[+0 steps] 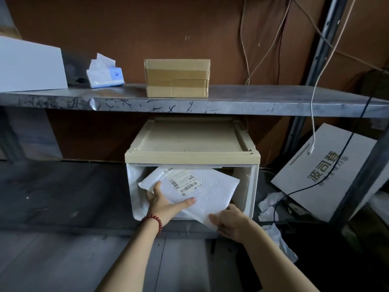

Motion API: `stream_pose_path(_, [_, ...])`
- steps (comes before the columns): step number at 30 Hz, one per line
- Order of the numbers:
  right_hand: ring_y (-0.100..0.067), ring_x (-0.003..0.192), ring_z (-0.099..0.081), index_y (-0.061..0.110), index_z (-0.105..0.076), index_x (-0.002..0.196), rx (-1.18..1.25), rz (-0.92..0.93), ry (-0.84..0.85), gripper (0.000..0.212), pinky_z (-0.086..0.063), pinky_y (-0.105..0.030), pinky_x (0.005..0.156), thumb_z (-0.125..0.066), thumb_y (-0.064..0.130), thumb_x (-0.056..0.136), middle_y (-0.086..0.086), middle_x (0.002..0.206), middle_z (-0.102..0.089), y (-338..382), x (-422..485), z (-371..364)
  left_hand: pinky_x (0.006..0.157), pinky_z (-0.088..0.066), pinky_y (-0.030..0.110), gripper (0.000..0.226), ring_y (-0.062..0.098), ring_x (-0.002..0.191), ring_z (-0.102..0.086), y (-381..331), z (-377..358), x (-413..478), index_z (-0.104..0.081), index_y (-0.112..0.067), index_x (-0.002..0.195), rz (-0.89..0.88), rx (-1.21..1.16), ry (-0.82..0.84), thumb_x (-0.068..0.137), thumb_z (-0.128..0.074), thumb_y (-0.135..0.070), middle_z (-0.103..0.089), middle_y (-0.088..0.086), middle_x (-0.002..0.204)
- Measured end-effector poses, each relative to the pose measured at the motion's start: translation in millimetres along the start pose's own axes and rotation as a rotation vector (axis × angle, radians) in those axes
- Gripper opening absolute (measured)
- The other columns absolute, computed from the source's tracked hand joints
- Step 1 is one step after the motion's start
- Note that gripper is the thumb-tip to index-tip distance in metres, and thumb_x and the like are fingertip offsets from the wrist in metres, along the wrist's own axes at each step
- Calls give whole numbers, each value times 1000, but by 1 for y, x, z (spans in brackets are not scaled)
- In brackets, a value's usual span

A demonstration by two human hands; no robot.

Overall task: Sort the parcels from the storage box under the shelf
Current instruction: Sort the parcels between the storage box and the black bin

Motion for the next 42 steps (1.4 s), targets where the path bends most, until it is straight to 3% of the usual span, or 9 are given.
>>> stream_pose_path(3, [-19, 84, -58, 11, -47, 124, 26, 0, 42, 44, -46, -26, 59, -68, 6, 85, -10, 116, -62, -2, -13, 1, 102, -44, 44, 119, 22, 130, -39, -7, 0, -6, -28, -12, 144, -23, -254, -135, 48, -95, -32, -30, 5, 144])
stream_pose_path(7, [-24, 89, -60, 5, -47, 125, 120, 18, 114, 43, -48, -28, 60, -65, -1, 87, -14, 115, -62, -1, -31, 6, 105, -41, 38, 100, 24, 129, -39, -6, -1, -20, -35, -8, 140, -27, -257, -285, 58, -91, -10, -29, 10, 141])
stream_pose_path(11, [-34, 88, -59, -7, -52, 117, 379, 78, 154, 37, -50, -37, 62, -50, -23, 84, -21, 106, -62, 3, -43, 12, 103, -43, 48, 101, 27, 131, -40, -2, 0, -29, -31, -12, 144, -1, -359, -176, 60, -88, -1, -30, 9, 145])
stream_pose_path(15, [-38, 96, -56, -3, -50, 114, 504, 124, -92, 39, -49, -55, 88, -60, -18, 80, -23, 105, -58, 3, -37, 35, 106, -40, 48, 102, 26, 134, -37, -1, 5, -41, -28, -16, 146, -24, -338, -27, 64, -86, -1, -31, 4, 149])
stream_pose_path(23, [-36, 103, -60, 11, -49, 91, 144, 213, -212, 55, -53, -50, 90, -90, 8, 56, -18, 111, -60, -1, -38, 47, 103, -43, 44, 95, 25, 132, -38, 5, 11, -44, -21, -19, 149, 37, -226, -67, 74, -78, -4, -29, 4, 149])
stream_pose_path(29, [-15, 89, -58, 8, -49, 130, -251, 137, 46, 80, -50, -19, 67, -90, 14, 61, -7, 118, -57, -3, -45, 31, 97, -43, 35, 106, 28, 124, -47, 17, 22, -40, -24, -9, 145, 125, -108, -223, 61, -88, -10, -44, 11, 138])
stream_pose_path(33, [-24, 117, -54, 7, -45, 139, -458, 144, 80, 87, -46, -34, 102, -88, 18, 64, -8, 130, -55, -4, -42, 23, 98, -40, 32, 106, 27, 130, -42, 22, 21, -41, -23, -8, 146, 152, 13, -213, 63, -88, -17, -37, 12, 144])
stream_pose_path(37, [-24, 118, -52, 14, -44, 138, -471, 176, 56, 86, -46, -35, 101, -87, 17, 64, -6, 129, -52, -3, -36, 18, 100, -39, 34, 108, 28, 131, -40, 20, 24, -39, -21, -12, 148, 137, 59, -224, 64, -88, -21, -33, 14, 146])
stream_pose_path(42, [-18, 97, -50, 17, -46, 132, -527, 79, 146, 75, -45, -29, 78, -85, 18, 68, 2, 105, -49, -10, -37, 11, 93, -45, 30, 87, 27, 121, -50, 25, 24, -39, -42, -5, 134, 192, 161, -174, 62, -88, -20, -45, 14, 137])
Point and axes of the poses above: each hand's wrist, its own x-axis towards the middle knuckle, its own z-axis out of the back of the hand, y = z × x, the point moved 3 cm from there along x, towards the middle knuckle
